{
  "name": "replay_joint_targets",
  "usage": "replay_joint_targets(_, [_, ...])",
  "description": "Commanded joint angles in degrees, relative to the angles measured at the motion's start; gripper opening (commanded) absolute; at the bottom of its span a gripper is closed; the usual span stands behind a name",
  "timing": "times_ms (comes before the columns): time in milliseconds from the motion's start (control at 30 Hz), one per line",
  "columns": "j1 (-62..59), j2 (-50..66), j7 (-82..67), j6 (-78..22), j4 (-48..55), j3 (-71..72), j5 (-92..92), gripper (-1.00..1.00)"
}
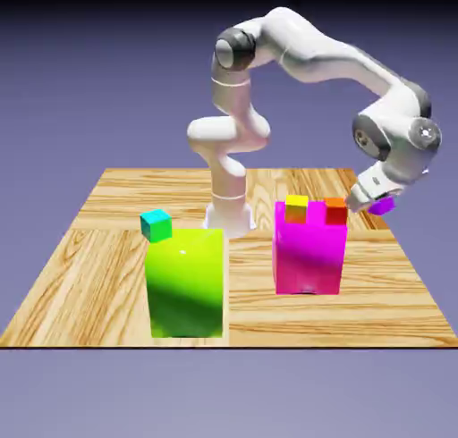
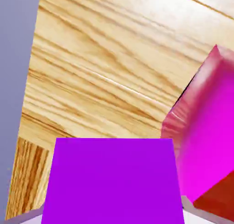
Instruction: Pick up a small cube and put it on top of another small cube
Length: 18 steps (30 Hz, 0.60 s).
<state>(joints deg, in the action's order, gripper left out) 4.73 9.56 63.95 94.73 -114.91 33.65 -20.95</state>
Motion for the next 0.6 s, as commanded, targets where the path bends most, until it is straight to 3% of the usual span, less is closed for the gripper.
replay_joint_targets(0, [-0.73,-2.08,1.99,0.53,-1.92,-0.32,-2.31,-1.00])
replay_joint_targets(567, [-12.95,-37.38,35.62,9.99,-34.62,-5.73,-43.64,-1.00])
